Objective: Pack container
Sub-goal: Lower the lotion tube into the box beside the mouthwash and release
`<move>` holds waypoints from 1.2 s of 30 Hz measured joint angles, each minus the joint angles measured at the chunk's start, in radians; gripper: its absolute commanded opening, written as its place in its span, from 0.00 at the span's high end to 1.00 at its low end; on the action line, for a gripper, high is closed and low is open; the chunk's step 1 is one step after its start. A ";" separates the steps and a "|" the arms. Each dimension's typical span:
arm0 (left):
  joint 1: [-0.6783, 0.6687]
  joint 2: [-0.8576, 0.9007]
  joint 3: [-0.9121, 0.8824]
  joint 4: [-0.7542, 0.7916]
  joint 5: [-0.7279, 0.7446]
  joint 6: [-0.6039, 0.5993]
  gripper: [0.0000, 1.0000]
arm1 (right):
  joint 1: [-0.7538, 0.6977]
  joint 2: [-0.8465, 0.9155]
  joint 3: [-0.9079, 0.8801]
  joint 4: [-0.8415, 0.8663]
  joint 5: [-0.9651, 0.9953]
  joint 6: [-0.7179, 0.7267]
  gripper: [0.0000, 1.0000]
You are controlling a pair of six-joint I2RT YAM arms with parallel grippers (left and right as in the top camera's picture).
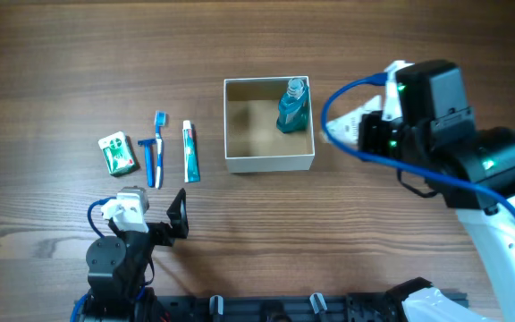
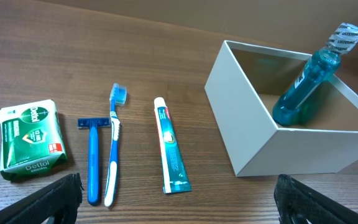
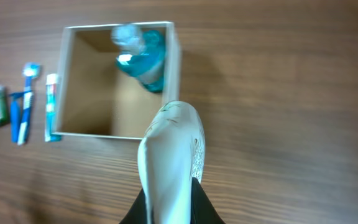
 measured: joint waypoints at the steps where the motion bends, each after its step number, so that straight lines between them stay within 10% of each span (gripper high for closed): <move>1: 0.000 0.000 0.000 0.000 0.000 0.000 0.00 | 0.016 0.000 0.000 0.015 0.000 0.000 0.96; 26: 0.000 0.000 0.000 0.000 0.000 0.000 0.00 | 0.089 0.425 0.000 0.130 -0.023 0.023 0.96; 27: 0.000 0.000 0.000 0.000 0.000 0.000 0.00 | 0.089 0.440 0.000 0.130 -0.023 0.023 0.92; 29: 0.000 0.000 0.000 0.000 0.000 0.000 0.00 | 0.089 0.451 0.000 0.130 -0.023 0.023 0.51; 36: 0.000 0.000 0.000 0.000 0.000 0.000 0.00 | 0.089 0.452 0.006 0.145 -0.023 0.031 0.34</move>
